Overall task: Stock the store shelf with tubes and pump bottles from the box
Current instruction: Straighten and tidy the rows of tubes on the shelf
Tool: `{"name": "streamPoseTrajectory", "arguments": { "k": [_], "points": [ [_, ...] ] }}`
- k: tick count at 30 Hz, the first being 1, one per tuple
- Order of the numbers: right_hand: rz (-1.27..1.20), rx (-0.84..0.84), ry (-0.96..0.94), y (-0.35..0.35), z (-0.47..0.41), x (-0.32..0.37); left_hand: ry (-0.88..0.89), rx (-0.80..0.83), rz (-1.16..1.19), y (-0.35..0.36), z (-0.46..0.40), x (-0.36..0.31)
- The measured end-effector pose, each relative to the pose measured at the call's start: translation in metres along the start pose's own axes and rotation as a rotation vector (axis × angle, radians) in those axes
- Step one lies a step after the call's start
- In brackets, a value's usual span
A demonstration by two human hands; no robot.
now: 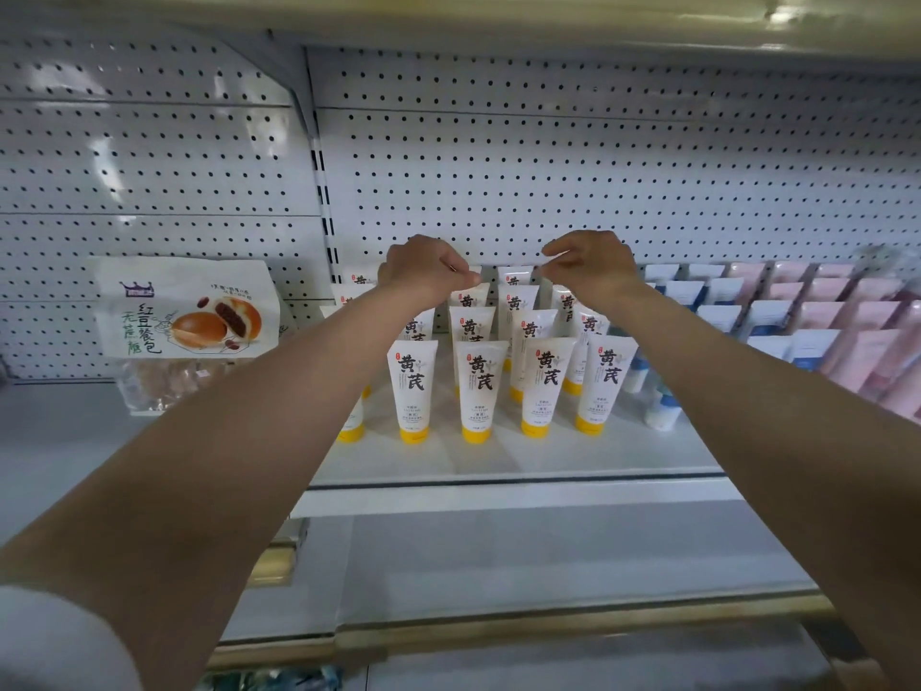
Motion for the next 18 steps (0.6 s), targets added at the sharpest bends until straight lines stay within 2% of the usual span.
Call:
{"name": "streamPoseTrajectory", "arguments": {
  "k": [4,18],
  "points": [
    [-0.044,-0.044,0.036,-0.017,0.021,-0.009,0.022,-0.033,0.070,0.002,0.017,-0.012],
    [-0.036,-0.195,0.195,-0.073,0.078,-0.028,0.079,0.049,0.171,0.011,0.039,-0.029]
  ]
}}
Point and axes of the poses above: each hand's wrist, its own z-axis away from the middle knuckle, its own y-axis out of the palm, x = y × z, the point moved 6 cm from there along -z, towards the middle knuckle, and after that the axes turned 12 degrees about z, right-handed, at the moved point
